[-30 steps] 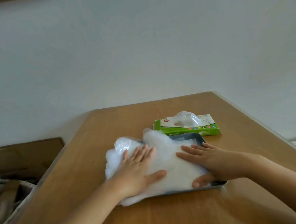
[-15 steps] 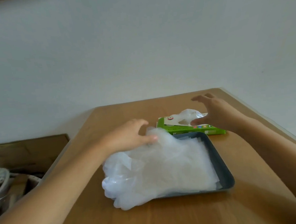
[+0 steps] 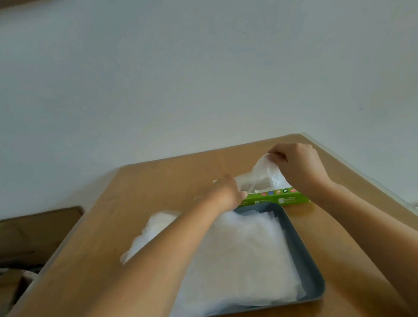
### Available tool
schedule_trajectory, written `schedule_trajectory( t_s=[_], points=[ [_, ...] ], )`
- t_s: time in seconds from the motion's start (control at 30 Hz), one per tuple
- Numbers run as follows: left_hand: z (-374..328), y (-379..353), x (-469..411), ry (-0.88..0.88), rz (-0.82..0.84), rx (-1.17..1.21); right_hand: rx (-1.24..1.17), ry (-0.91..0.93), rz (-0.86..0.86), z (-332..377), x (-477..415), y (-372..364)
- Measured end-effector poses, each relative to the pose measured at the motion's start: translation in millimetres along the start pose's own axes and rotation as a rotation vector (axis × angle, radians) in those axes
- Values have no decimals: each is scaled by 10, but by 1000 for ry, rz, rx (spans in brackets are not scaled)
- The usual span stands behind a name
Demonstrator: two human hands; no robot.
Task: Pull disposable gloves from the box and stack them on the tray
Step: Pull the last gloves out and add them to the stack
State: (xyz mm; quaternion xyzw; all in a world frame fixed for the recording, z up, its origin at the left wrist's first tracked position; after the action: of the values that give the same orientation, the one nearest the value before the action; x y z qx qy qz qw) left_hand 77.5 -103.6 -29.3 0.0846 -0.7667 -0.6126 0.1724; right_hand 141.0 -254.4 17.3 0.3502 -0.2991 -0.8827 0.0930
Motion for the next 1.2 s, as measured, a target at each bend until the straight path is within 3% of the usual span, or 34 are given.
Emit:
schedule_trajectory(
  t_s=[0.23, 0.37, 0.47, 0.57, 0.63, 0.73, 0.9, 1.07, 1.2],
  points=[
    [19, -21, 15, -8, 8, 134, -623, -152, -53, 235, -155, 318],
    [160, 240, 179, 83, -17, 495, -696, -170, 256, 535, -43, 417],
    [199, 583, 297, 4, -94, 803, -653, -174, 442, 716, 85, 449],
    [-2, 800, 674, -204, 46, 1041, -652, -219, 519, 818, 181, 428],
    [-90, 849, 896, -360, 196, 1010, -576, -233, 548, 846, 246, 384],
    [-54, 686, 1074, -442, 370, 906, -509, -250, 596, 890, 366, 300],
    [136, 537, 1176, -330, 270, 964, -634, -389, 633, 859, 594, 251],
    [445, 536, 1319, -154, 160, 1165, -560, -314, 766, 848, 946, 225],
    [568, 505, 1478, -59, 163, 1234, -720, -341, 590, 883, 1053, 149]
  ],
)
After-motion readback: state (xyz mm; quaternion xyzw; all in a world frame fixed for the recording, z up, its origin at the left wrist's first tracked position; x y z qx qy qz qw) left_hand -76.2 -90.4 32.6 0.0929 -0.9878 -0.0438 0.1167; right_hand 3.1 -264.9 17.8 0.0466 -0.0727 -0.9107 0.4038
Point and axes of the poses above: each hand's wrist, its own x-axis away from the middle knuckle, its own y-axis out of the back of the hand, z = x × y, the point moved 5 cm from there along -x, towards the middle knuckle, and after that the axes turned 6 degrees about -x, right-handed, at the moved point
